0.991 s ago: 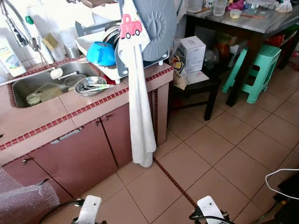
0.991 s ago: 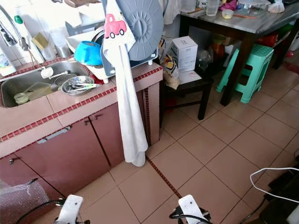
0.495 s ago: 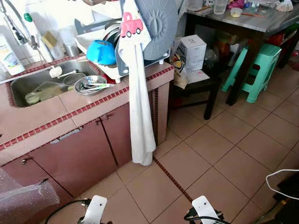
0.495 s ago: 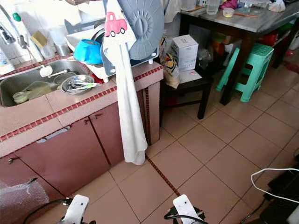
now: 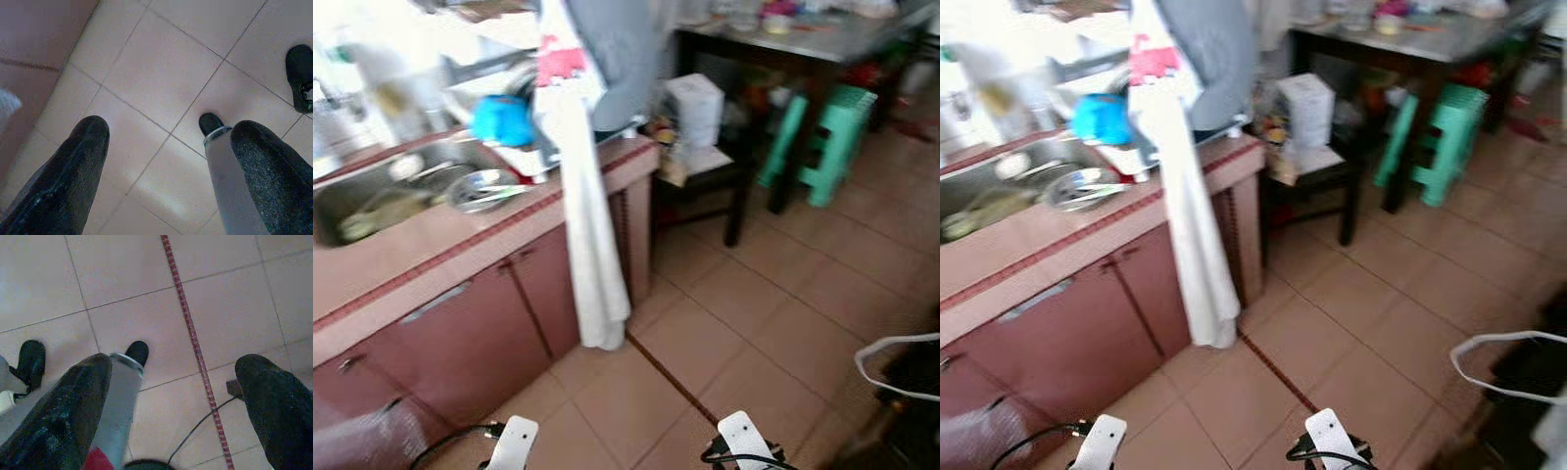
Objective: Kitchen organization
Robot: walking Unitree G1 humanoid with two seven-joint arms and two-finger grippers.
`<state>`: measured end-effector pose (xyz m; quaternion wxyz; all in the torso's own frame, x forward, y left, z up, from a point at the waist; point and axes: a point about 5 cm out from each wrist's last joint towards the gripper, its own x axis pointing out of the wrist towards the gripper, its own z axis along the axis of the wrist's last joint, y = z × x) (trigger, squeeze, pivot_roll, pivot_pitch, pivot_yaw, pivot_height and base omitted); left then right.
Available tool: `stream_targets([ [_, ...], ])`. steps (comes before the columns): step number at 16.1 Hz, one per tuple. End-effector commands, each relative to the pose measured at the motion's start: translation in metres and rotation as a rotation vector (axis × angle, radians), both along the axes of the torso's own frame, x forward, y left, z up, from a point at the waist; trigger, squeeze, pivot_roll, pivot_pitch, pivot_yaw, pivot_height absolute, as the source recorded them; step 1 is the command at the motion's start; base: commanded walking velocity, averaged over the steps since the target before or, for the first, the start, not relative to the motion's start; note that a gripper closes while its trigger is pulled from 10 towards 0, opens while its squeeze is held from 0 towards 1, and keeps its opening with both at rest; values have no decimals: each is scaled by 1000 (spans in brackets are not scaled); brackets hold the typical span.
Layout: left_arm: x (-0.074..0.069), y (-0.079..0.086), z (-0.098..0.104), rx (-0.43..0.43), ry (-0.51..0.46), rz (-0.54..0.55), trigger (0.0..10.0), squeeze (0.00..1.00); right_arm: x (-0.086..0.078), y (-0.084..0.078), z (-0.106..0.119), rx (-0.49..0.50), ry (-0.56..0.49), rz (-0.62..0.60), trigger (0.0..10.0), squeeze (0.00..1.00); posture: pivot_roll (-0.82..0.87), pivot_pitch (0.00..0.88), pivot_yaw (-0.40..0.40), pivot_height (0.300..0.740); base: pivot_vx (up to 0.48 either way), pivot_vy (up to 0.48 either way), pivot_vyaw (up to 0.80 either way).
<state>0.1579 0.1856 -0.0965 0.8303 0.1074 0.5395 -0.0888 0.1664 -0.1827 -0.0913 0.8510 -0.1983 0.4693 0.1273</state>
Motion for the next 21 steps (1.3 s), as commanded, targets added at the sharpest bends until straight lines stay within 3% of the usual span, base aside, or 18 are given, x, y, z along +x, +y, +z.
stream_targets([
  [1,1,4,1,8,-4,-9,10000,0,-6,2,-3,-5,32,4,10000,0,-31,0,91,740,0,0,-800],
  [11,1,2,1,12,4,-48,10000,0,-7,2,-4,-9,36,9,10000,0,-34,0,94,740,0,0,-726],
  [21,0,2,1,10,7,-80,10000,0,-12,3,-6,-17,50,43,10000,0,-31,0,92,740,0,0,0],
])
